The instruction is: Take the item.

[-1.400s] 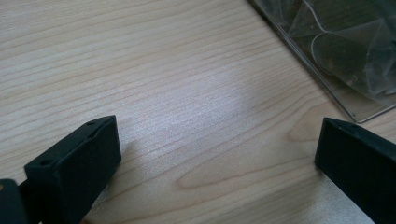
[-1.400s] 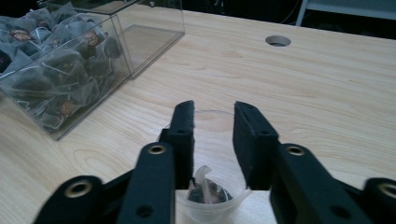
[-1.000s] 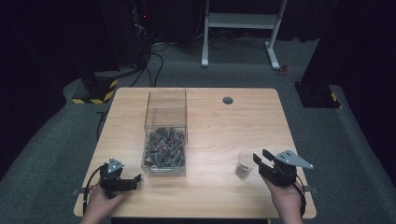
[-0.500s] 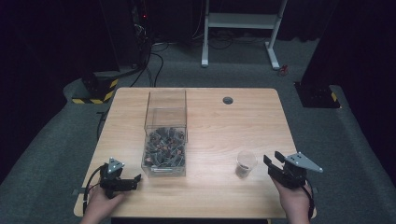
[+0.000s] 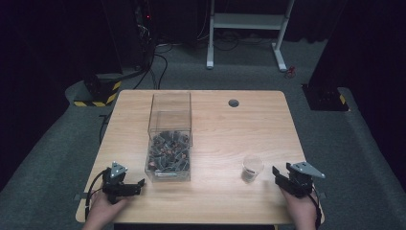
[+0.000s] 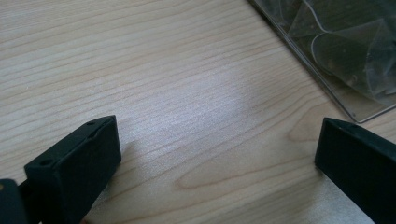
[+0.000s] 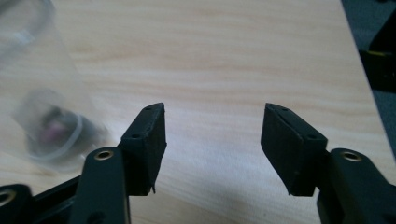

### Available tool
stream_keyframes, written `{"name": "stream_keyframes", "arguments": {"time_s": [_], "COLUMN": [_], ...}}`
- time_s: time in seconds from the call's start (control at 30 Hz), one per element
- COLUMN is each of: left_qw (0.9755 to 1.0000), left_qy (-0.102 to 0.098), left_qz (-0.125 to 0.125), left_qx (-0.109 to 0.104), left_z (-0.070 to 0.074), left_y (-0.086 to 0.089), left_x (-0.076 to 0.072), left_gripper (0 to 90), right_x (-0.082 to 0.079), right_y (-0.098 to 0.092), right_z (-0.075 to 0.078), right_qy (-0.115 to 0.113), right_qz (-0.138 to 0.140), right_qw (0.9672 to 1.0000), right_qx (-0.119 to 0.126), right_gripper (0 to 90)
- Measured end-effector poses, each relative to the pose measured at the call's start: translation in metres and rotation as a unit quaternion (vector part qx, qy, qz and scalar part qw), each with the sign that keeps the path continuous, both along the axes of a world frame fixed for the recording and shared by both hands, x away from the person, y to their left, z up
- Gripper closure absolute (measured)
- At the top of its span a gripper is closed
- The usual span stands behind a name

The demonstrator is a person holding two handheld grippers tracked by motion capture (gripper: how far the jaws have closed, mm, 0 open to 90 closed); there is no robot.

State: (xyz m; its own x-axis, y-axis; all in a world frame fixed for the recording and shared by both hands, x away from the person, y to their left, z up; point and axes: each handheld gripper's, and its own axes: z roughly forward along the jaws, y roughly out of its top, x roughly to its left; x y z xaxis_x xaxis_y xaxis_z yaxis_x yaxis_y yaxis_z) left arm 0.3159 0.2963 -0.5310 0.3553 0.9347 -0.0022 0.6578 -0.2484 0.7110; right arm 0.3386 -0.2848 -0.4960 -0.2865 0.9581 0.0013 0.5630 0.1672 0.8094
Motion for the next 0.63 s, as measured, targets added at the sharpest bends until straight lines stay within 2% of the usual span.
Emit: {"name": "stream_keyframes", "arguments": {"time_s": [0.1,0.2,0.3,0.4,0.43,0.63], "left_qw": [1.0,1.0,1.0,1.0,1.0,1.0], "left_qy": [0.0,0.0,0.0,0.0,0.0,0.0], "left_qz": [0.0,0.0,0.001,0.001,0.001,0.001], "left_qx": [-0.001,-0.001,-0.002,-0.001,-0.001,-0.001], "left_z": [0.0,0.0,0.0,0.0,0.0,0.0], "left_y": [0.0,0.0,0.0,0.0,0.0,0.0], "left_x": [0.0,0.0,0.0,0.0,0.0,0.0], "left_gripper": [0.6,0.6,0.6,0.6,0.6,0.6], "right_x": [0.003,0.004,0.008,0.009,0.011,0.014], "right_y": [-0.001,0.0,0.0,-0.001,-0.001,-0.001], "right_z": [-0.011,-0.018,-0.027,-0.027,-0.027,-0.028], "right_qy": [0.025,0.035,0.059,0.063,0.065,0.07], "right_qz": [-0.007,-0.01,-0.014,-0.019,-0.025,-0.027], "right_qw": [0.9996,0.9992,0.9977,0.9975,0.9972,0.9969], "right_qx": [-0.007,-0.017,-0.029,-0.025,-0.027,-0.022], "right_gripper": [37.6,36.8,30.5,27.0,22.3,19.3]}}
